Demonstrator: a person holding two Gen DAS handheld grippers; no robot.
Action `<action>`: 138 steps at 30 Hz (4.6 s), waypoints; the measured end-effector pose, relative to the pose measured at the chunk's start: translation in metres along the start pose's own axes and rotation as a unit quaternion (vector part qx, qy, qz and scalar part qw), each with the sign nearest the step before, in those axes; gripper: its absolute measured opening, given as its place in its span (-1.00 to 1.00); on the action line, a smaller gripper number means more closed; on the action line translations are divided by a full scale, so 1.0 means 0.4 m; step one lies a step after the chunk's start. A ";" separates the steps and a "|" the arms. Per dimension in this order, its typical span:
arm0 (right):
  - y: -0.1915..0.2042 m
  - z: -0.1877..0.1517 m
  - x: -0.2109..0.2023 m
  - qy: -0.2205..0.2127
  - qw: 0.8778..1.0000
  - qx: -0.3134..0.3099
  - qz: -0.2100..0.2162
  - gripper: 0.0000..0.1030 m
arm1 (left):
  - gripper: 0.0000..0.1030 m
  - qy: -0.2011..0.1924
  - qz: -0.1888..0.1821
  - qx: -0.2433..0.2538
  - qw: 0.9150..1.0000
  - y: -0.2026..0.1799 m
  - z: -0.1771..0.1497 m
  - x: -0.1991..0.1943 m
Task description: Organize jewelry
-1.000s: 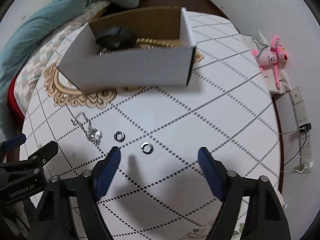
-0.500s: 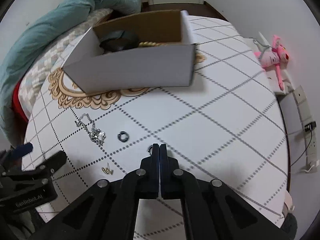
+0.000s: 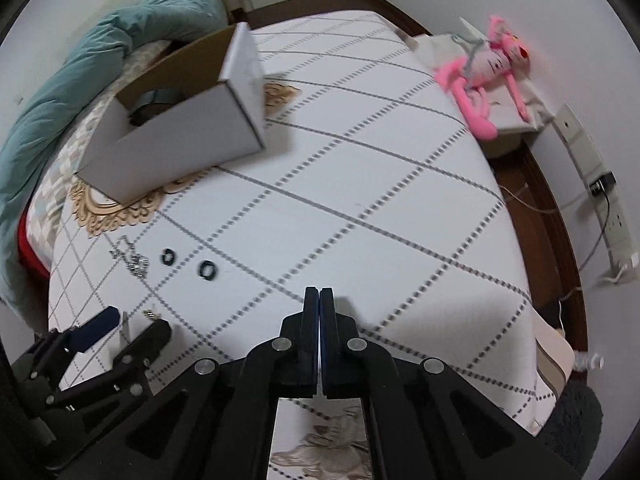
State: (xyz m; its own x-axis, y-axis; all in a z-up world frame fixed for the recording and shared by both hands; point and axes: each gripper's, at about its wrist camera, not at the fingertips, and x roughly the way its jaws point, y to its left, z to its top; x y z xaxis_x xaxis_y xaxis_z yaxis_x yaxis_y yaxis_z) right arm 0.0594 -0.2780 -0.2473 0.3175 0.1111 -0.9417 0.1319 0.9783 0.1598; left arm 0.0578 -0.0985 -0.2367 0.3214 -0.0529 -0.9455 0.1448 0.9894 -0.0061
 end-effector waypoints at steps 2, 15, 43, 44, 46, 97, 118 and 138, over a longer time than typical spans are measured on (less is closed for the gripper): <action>-0.015 0.000 0.001 0.003 1.000 0.007 -0.002 -0.98 | -0.38 -0.008 -0.002 0.008 1.000 -0.007 0.007 0.006; 0.029 0.015 -0.025 -0.014 0.998 -0.005 0.062 -0.53 | -0.88 -0.022 -0.011 -0.010 1.000 0.057 0.017 -0.014; 0.246 0.005 0.040 -0.041 0.992 -0.121 0.008 -0.74 | -0.88 -0.019 0.020 -0.076 0.997 0.226 0.007 -0.020; 0.241 0.009 0.026 -0.045 0.992 -0.116 0.015 -0.74 | -0.88 -0.021 0.016 -0.075 0.997 0.225 0.012 -0.028; 0.228 0.030 -0.014 -0.056 0.993 -0.101 0.035 -0.74 | -0.88 -0.033 -0.002 -0.077 0.997 0.219 0.037 -0.063; 0.253 0.354 -0.147 -0.091 0.988 -0.113 -0.058 1.00 | 0.99 -0.080 0.040 -0.075 0.993 0.251 0.369 -0.188; 0.309 0.080 0.028 -0.033 0.990 -0.140 -0.006 0.62 | 0.99 0.000 0.091 -0.109 0.990 0.350 0.106 -0.055; 0.271 0.039 0.054 -0.058 0.991 -0.120 0.005 -0.74 | 0.98 0.008 0.078 -0.091 0.993 0.281 0.053 -0.027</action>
State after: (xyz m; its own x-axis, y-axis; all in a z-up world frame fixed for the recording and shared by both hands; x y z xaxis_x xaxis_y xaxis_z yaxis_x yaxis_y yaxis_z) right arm 0.0954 -0.1723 -0.2455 0.4245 0.1138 -0.8982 -0.0950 0.9922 0.0808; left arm 0.0903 0.0104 -0.2203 0.3107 0.1030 -0.9449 -0.0771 0.9936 0.0829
